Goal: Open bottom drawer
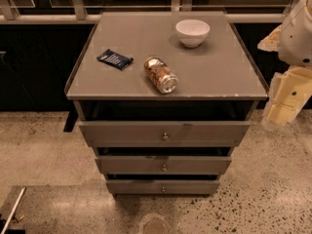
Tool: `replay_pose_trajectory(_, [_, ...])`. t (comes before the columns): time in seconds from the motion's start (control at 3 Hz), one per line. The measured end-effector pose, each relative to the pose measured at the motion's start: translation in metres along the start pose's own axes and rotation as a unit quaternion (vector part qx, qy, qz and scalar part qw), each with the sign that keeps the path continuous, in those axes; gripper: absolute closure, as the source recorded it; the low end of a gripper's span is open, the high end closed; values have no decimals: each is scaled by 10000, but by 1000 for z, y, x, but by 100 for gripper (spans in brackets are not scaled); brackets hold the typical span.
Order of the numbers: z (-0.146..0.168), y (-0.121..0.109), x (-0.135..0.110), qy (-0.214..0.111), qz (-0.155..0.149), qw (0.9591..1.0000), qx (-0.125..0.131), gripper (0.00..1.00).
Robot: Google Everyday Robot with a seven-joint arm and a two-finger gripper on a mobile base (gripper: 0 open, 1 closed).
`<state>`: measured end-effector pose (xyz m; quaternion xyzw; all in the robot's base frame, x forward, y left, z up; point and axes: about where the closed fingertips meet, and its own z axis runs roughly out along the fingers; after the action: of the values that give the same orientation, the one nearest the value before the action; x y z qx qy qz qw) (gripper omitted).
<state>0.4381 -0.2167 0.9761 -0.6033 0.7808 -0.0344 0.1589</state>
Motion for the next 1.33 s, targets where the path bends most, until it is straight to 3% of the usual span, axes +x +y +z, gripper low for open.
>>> replay_pose_trajectory(0.67, [7, 15, 7, -228, 169, 9994, 213, 0])
replay_pose_trajectory(1.0, [41, 41, 20, -627, 569, 9961, 255, 0])
replay_pose_trajectory(1.33, [105, 67, 28, -1095, 1080, 9881, 17, 0])
